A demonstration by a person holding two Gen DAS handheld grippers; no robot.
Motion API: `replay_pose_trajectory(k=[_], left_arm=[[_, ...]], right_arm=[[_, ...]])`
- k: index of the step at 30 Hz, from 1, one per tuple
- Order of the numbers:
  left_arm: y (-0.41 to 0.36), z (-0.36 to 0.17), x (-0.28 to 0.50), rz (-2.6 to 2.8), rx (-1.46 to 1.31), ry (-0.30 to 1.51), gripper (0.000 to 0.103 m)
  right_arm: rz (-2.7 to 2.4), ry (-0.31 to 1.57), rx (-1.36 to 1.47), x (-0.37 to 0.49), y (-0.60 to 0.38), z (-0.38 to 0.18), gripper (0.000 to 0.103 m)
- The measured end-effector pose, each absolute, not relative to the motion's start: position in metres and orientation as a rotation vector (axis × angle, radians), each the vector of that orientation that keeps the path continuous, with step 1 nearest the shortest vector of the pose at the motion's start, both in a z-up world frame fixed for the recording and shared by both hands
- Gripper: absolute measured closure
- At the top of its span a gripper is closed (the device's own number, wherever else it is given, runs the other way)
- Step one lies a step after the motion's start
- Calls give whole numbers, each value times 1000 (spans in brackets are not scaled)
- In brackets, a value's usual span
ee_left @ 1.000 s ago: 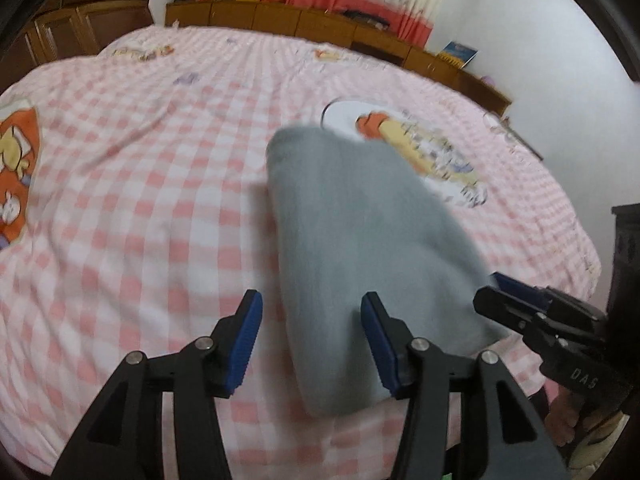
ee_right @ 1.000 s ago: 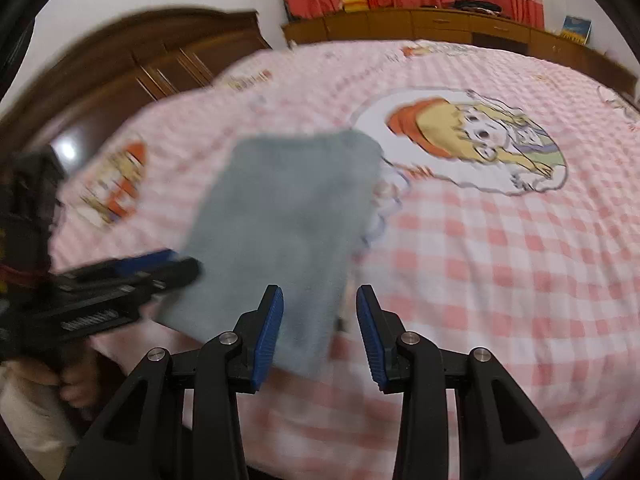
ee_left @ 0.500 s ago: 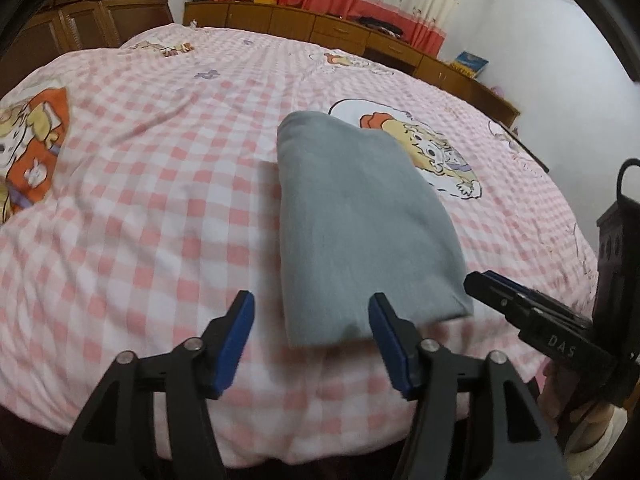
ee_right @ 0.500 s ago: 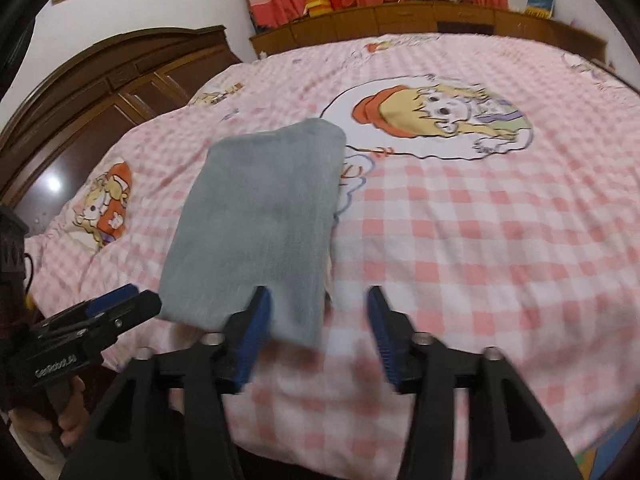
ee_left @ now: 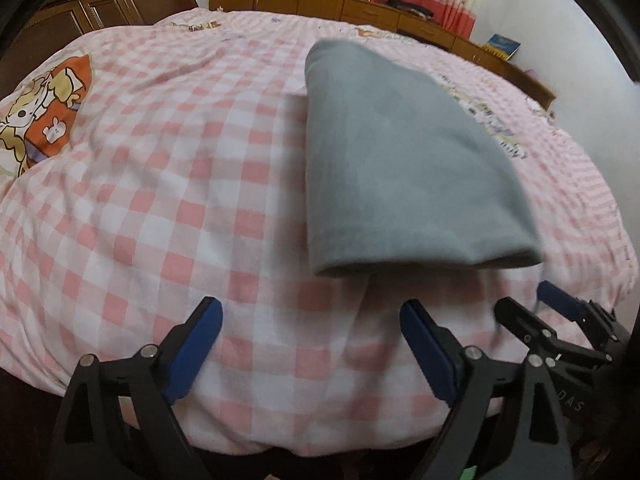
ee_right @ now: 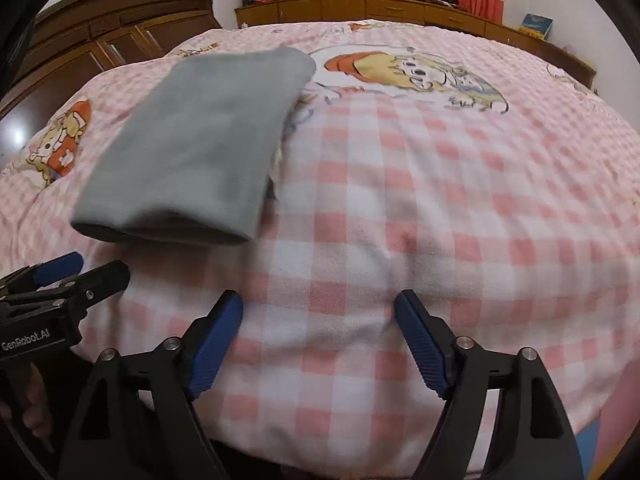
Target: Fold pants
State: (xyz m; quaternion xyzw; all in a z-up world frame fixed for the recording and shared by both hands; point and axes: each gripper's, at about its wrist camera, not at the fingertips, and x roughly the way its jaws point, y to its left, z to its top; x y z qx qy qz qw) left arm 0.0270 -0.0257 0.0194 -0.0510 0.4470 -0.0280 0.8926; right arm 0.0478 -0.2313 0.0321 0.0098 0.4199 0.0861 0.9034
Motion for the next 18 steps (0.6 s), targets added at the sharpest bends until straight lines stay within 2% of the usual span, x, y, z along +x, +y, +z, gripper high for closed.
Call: replay_pose_trajectory(k=[6, 18], left_arm=[[-34, 11, 26, -58, -73, 903, 1], [-33, 12, 27, -62, -78, 903, 0]], right_arm=[[173, 847, 28, 47, -230, 30, 16], [170, 844, 21, 47, -227, 29, 13]])
